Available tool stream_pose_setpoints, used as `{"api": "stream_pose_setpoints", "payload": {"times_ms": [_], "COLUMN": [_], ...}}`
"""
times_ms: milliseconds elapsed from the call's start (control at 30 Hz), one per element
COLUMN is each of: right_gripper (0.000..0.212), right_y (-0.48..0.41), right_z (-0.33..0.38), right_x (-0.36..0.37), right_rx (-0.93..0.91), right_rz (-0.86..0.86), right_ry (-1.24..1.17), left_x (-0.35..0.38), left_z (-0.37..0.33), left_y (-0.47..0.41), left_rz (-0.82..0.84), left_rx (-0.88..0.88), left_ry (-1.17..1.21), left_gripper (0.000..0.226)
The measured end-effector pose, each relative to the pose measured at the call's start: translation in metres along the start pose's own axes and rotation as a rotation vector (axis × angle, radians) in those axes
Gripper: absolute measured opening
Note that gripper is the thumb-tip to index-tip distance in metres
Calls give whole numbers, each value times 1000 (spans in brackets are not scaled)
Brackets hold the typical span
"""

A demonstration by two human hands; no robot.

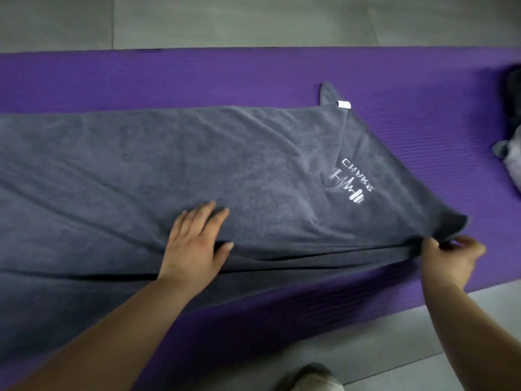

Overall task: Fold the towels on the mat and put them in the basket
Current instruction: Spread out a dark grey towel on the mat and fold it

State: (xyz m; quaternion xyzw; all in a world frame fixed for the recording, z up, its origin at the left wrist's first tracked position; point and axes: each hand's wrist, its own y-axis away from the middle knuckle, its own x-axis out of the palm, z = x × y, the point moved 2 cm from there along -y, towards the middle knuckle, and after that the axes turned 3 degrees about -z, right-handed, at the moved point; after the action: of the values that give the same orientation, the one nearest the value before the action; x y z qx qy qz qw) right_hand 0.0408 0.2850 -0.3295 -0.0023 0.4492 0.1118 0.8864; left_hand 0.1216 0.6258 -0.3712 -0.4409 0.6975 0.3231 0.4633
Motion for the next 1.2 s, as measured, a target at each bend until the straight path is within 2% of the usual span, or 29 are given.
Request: {"api": "stream_pose_setpoints", "payload": {"times_ms": [67,100,167,233,300,400,467,567,700,767,833,1000,1100,1200], "right_gripper": [45,48,60,70,66,43,46,46,38,32,29,32,37,54], "right_y": [-7,-10,-12,-18,-31,-49,-54,-54,-53,-53,-56,-94,-109,-115], "right_z": [-8,-7,9,35,65,113,137,155,144,137,133,108,81,86], "right_x": [1,2,6,18,45,96,123,143,142,139,132,81,64,72], "right_rx": [53,21,-172,-361,-472,-572,-533,-463,-594,-651,-627,-381,-341,-377], "right_rz": [8,-24,-97,-52,86,286,333,304,225,238,277,150,288,277], "right_ry": [111,168,277,334,394,491,503,492,459,435,416,407,578,463], "left_x": [4,6,8,10,11,14,16,8,-20,-25,-30,-31,-21,-21], "left_z": [5,6,7,6,8,12,12,12,17,25,30,40,36,28], "left_y": [-6,-8,-10,-11,-12,-11,-12,-23,-71,-104,-138,-195,-202,-199], "left_rz": [50,71,106,117,92,55,29,-35,-118,-95,-15,104,187,125], "left_rx": [-53,-66,-73,-76,-83,-109,-103,-142,-304,-319,-337,-342,-297,-323], "left_ry": [-37,-40,-46,-51,-43,-48,-49,-25,140,121,88,39,-2,-27], "left_gripper": [59,62,64,63,61,59,58,53,42,49,58,65,63,50]}}
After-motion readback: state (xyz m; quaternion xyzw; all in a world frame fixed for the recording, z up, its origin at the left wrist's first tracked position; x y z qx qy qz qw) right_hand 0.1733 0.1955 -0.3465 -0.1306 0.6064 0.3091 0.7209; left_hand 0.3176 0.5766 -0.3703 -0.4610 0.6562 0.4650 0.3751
